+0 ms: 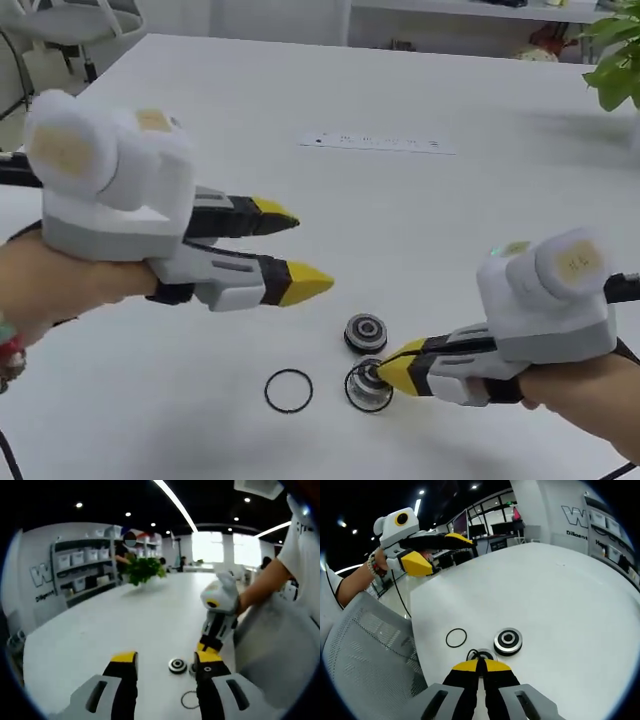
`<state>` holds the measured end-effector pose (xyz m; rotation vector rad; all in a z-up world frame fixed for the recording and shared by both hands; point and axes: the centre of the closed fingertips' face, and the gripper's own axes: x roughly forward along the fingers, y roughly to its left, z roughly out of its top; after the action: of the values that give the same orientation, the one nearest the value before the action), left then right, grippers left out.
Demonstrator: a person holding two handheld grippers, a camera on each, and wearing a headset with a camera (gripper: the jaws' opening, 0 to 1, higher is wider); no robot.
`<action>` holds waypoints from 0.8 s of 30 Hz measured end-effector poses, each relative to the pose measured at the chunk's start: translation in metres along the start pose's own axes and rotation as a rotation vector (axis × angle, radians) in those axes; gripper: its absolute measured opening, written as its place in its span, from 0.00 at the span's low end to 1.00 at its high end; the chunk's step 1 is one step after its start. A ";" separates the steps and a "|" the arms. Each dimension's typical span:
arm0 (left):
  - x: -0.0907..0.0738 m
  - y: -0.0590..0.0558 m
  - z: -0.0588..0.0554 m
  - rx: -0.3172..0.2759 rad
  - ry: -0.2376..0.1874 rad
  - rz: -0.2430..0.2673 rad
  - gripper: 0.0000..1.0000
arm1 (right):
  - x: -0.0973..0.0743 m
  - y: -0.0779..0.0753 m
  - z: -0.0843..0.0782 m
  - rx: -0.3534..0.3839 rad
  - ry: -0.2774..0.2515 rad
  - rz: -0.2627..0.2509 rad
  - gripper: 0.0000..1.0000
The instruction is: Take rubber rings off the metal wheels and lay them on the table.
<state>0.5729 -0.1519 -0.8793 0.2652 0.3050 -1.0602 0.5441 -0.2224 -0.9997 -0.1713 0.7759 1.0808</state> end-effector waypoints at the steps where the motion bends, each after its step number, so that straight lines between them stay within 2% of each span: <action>1: -0.005 0.000 0.001 0.007 -0.002 0.004 0.49 | 0.000 0.000 0.001 0.001 -0.003 0.000 0.00; 5: -0.027 -0.005 0.002 0.023 -0.008 0.012 0.53 | -0.002 0.001 0.004 0.011 -0.016 0.007 0.00; 8: -0.040 -0.006 0.000 0.029 -0.014 0.030 0.60 | -0.003 0.001 0.005 0.008 -0.020 0.006 0.00; 10: -0.049 -0.007 -0.005 0.020 -0.019 0.039 0.64 | -0.004 0.001 0.008 0.009 -0.031 0.006 0.00; 13: -0.062 -0.005 -0.018 0.028 0.000 0.087 0.67 | -0.007 0.001 0.014 0.017 -0.052 0.007 0.00; 16: -0.071 -0.007 -0.028 -0.007 0.000 0.109 0.75 | -0.007 0.001 0.015 0.021 -0.059 0.006 0.00; 19: -0.077 -0.010 -0.036 -0.036 -0.008 0.121 0.85 | -0.007 0.000 0.016 0.024 -0.064 0.003 0.00; 24: -0.078 -0.018 -0.051 -0.088 -0.006 0.133 0.90 | -0.009 0.002 0.020 0.036 -0.083 0.006 0.00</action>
<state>0.5155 -0.0791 -0.8993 0.2003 0.3240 -0.9139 0.5502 -0.2186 -0.9791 -0.0935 0.7209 1.0725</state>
